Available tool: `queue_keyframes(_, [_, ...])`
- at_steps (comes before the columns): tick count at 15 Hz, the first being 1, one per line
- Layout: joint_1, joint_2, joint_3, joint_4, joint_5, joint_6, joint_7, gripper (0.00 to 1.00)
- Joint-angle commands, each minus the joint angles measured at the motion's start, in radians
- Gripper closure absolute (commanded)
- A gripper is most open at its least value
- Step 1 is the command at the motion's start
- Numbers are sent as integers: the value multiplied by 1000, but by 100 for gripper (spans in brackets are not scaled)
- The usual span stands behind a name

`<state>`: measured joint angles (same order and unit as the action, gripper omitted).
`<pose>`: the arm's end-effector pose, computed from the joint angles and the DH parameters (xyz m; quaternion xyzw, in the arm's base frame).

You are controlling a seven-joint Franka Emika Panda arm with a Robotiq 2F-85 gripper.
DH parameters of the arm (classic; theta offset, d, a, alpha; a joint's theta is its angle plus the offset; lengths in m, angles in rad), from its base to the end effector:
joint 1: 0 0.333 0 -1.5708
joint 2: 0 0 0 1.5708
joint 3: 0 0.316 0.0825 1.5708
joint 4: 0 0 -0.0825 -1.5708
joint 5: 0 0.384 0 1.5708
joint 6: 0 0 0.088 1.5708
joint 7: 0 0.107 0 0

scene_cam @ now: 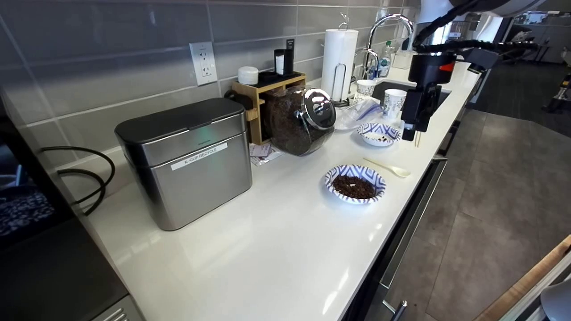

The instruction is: Place some contents from the bowl on the left onto the white spoon the use the spoon to place the contents into the bowl on the right.

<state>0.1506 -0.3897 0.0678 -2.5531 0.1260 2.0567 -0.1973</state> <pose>0.3865 0.0922 0.3947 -0.9830 -0.1710 0.0535 0.0408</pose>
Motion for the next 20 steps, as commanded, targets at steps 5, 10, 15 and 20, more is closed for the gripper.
queue_keyframes(5, [35,1,39,-69,17,208,36,0])
queue_keyframes(10, [68,39,60,-105,11,322,27,0])
queue_keyframes(15, [86,110,77,-114,-8,431,18,0])
queue_keyframes(20, [89,195,94,-95,-32,503,13,0])
